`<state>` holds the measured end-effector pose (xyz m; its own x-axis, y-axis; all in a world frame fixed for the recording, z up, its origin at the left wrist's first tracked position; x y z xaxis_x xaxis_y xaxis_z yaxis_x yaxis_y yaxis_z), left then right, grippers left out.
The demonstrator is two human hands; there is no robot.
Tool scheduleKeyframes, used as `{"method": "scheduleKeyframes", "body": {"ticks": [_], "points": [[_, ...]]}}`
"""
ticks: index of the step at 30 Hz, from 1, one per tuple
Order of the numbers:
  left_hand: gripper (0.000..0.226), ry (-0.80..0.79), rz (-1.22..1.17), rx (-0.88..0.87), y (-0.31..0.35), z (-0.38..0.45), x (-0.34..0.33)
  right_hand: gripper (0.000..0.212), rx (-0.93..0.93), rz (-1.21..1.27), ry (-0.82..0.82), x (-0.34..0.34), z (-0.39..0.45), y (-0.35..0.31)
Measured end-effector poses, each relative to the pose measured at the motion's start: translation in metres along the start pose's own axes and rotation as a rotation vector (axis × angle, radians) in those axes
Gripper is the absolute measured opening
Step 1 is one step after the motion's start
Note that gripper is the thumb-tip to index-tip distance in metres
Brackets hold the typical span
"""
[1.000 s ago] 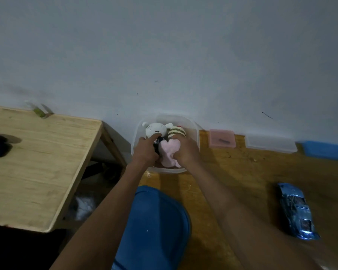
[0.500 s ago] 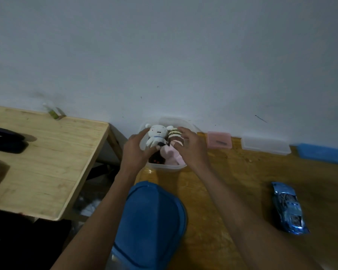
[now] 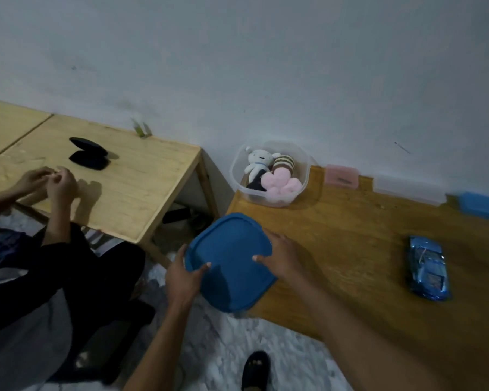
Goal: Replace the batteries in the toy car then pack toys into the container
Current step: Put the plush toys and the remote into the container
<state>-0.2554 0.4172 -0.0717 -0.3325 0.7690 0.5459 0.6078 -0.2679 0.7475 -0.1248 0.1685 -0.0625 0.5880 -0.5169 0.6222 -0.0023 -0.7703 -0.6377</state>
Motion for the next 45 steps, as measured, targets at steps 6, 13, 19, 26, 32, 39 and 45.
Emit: {"method": "scheduleKeyframes", "body": {"ticks": [6, 13, 19, 26, 32, 39, 45], "points": [[0.086, -0.012, 0.049, -0.056, 0.0, -0.025, -0.01, 0.089, -0.072, 0.028, 0.002, -0.02, -0.015, 0.014], [0.11, -0.023, 0.177, -0.224, 0.07, -0.015, -0.005, 0.095, -0.012, 0.115, 0.175, 0.039, -0.035, -0.004], [0.105, 0.044, 0.104, -0.43, 0.173, 0.014, 0.003, 0.099, 0.029, 0.144, 0.35, 0.125, -0.023, -0.027], [0.099, -0.133, 0.255, -0.647, 0.274, 0.079, -0.047, 0.105, -0.068, 0.158, 0.51, 0.182, 0.034, -0.016], [0.101, -0.207, 0.386, -0.604, 0.276, 0.145, -0.091, 0.096, -0.18, 0.14, 0.528, 0.185, 0.084, 0.004], [0.102, -0.255, 0.503, -0.573, 0.264, 0.18, -0.111, 0.089, -0.265, 0.151, 0.529, 0.17, 0.11, 0.022], [0.095, -0.268, 0.526, -0.585, 0.26, 0.191, -0.118, 0.09, -0.271, 0.142, 0.531, 0.167, 0.119, 0.024]]}}
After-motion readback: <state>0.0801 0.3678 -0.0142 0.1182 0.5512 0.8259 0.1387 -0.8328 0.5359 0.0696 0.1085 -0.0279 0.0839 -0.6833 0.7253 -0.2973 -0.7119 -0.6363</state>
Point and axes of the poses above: each hand's wrist, its own z-axis towards the middle knuckle, its own x-axis out of the back of the hand, y = z × x, the point moved 10 cm from there along z, towards the middle knuckle, and after that the axes turned 7 degrees about -y, right-handed, at the moved point
